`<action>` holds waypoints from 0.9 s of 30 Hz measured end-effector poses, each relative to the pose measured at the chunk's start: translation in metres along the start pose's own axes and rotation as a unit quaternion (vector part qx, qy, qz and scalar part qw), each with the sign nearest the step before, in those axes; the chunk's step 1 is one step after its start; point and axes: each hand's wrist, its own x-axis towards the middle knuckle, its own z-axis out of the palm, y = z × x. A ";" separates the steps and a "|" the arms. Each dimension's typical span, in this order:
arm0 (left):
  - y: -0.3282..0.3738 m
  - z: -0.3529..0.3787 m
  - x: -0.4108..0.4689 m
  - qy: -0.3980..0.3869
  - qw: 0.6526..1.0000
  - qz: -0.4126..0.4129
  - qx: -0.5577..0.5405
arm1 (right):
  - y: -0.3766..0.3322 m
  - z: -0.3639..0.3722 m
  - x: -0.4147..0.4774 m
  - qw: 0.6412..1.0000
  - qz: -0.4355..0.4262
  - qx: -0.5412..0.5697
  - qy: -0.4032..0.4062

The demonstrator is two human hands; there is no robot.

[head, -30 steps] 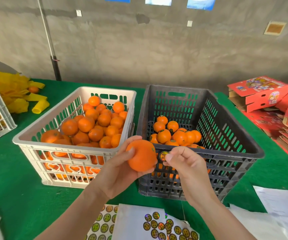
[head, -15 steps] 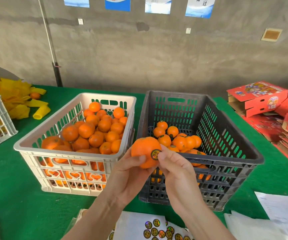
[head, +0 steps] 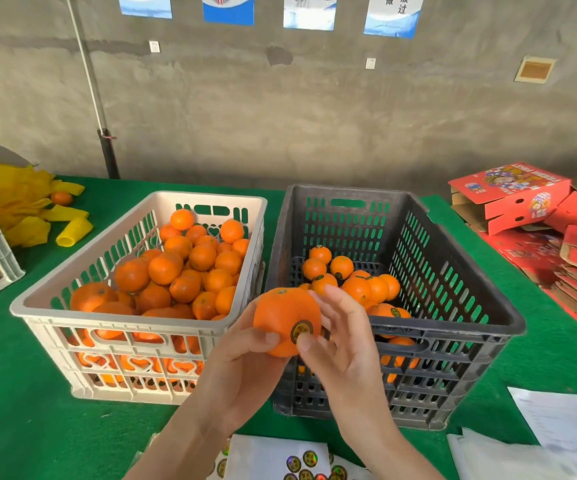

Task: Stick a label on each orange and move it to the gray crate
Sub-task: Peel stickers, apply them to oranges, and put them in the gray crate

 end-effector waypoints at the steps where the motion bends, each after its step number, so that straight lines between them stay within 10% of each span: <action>1: 0.001 -0.001 0.001 0.005 1.000 0.000 0.029 | -0.001 -0.002 0.000 0.997 -0.026 -0.062 -0.029; 6: 0.006 0.004 0.017 0.040 0.987 0.038 0.151 | -0.010 -0.011 0.019 0.975 -0.053 -0.211 -0.037; 10: 0.013 0.005 0.059 0.066 0.905 0.157 0.390 | -0.023 -0.031 0.057 0.964 -0.076 -0.255 -0.001; 16: 0.005 -0.009 0.137 -0.016 0.567 0.016 0.823 | -0.011 -0.094 0.193 0.911 0.016 -0.403 0.082; 19: 0.002 -0.010 0.145 -0.058 0.463 -0.033 0.884 | 0.025 -0.134 0.253 0.843 0.153 -0.515 0.040; 23: -0.001 -0.015 0.144 -0.053 0.468 -0.026 0.882 | 0.087 -0.169 0.279 0.713 0.253 -0.653 -0.041; 27: -0.003 -0.018 0.148 -0.059 0.474 -0.028 0.878 | 0.130 -0.183 0.288 0.675 0.285 -0.679 -0.049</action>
